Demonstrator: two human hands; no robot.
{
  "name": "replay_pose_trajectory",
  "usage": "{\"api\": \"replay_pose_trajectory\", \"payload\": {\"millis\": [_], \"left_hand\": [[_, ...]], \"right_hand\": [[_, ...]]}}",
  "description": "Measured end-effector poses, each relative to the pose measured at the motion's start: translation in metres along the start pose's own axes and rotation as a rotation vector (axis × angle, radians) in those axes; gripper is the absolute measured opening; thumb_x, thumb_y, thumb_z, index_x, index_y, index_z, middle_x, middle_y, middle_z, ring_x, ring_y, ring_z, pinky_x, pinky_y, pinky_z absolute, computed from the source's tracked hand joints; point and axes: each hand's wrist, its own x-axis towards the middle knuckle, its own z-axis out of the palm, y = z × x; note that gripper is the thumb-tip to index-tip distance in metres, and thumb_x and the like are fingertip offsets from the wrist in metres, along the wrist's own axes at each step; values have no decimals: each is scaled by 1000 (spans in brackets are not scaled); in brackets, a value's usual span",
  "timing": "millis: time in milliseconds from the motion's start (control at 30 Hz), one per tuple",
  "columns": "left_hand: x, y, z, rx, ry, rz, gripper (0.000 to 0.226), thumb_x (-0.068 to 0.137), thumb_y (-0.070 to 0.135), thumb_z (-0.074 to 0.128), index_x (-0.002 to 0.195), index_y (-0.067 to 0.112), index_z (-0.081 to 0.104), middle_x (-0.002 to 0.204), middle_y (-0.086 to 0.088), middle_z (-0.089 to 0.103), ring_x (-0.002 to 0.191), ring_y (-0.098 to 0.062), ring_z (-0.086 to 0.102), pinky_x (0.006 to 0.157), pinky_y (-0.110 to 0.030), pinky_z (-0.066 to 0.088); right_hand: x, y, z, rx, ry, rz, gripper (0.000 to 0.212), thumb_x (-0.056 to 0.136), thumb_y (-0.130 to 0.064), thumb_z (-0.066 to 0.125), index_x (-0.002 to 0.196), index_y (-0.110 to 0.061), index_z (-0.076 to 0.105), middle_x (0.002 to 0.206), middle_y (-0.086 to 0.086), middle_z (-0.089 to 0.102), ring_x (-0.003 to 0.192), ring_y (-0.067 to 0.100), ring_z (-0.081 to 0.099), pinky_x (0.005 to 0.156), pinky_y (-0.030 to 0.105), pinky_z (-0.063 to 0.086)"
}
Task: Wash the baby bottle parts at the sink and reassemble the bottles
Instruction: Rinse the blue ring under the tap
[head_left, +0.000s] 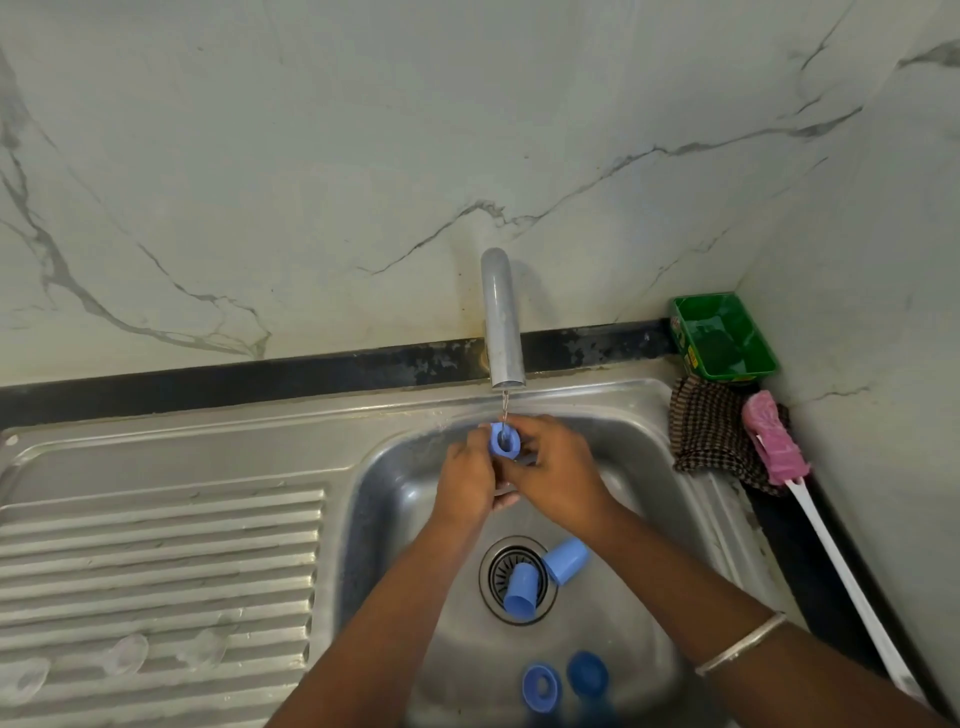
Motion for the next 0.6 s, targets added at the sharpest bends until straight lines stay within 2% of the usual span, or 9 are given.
{"api": "replay_pose_trajectory", "payload": {"millis": [67, 167, 267, 367, 400, 467, 500, 533, 600], "left_hand": [[0, 2, -2, -83, 36, -103, 35, 100, 30, 43, 82, 17, 70, 65, -1, 74, 55, -10, 70, 46, -24, 53], [-4, 4, -5, -138, 48, -211, 32, 100, 32, 45, 88, 16, 69, 64, -2, 73, 65, -17, 68, 47, -25, 54], [-5, 5, -4, -127, 42, -238, 33, 103, 34, 43, 94, 15, 68, 67, -4, 74, 69, -19, 69, 50, -26, 55], [-5, 6, -1, -62, -6, -198, 37, 106, 40, 40, 103, 14, 66, 70, -5, 71, 61, -14, 68, 52, -28, 56], [-4, 6, -1, -29, -29, -170, 38, 106, 40, 41, 104, 12, 67, 69, -5, 69, 59, -12, 66, 52, -27, 56], [-2, 3, 0, 47, -48, -89, 33, 103, 36, 50, 101, 10, 70, 72, -4, 70, 61, -10, 67, 53, -25, 55], [-1, 1, 0, 72, -43, -39, 30, 101, 35, 54, 98, 10, 71, 76, -4, 72, 64, -9, 69, 55, -24, 55], [0, -2, 0, 89, -32, 14, 27, 99, 33, 59, 94, 10, 72, 79, -5, 74, 67, -10, 71, 56, -24, 56], [2, -7, -1, 132, 11, 137, 23, 96, 31, 65, 81, 15, 74, 77, -6, 75, 72, -16, 72, 63, -31, 59]], "right_hand": [[2, -6, 2, -171, -1, -46, 20, 80, -13, 76, 100, -18, 75, 85, -8, 64, 82, 8, 63, 73, 15, 50], [5, -11, 4, -344, -66, -95, 12, 81, -13, 73, 94, -12, 72, 93, 2, 58, 81, 16, 59, 72, 25, 50], [7, -11, 6, -407, -96, -77, 12, 81, -12, 74, 92, -13, 70, 90, 0, 59, 77, 14, 60, 69, 21, 49], [5, 0, 2, -159, 80, 126, 17, 79, -16, 79, 89, -20, 66, 82, -10, 66, 77, 3, 64, 70, 12, 51], [5, 4, 1, -12, 121, 219, 19, 79, -15, 80, 89, -20, 65, 85, -9, 68, 80, 5, 66, 74, 16, 54], [4, 10, -1, 252, 121, 363, 19, 82, -8, 77, 93, -15, 64, 94, 4, 72, 91, 22, 71, 85, 41, 59], [4, 12, -2, 295, 110, 378, 20, 82, -7, 76, 96, -16, 65, 98, 7, 72, 94, 26, 71, 85, 49, 59], [3, 13, -2, 295, 103, 361, 23, 82, -7, 77, 98, -19, 65, 100, 5, 72, 94, 25, 71, 84, 51, 59], [0, 15, -6, 221, 98, 276, 24, 80, -14, 82, 96, -24, 67, 95, -3, 74, 88, 14, 72, 81, 44, 61]]}}
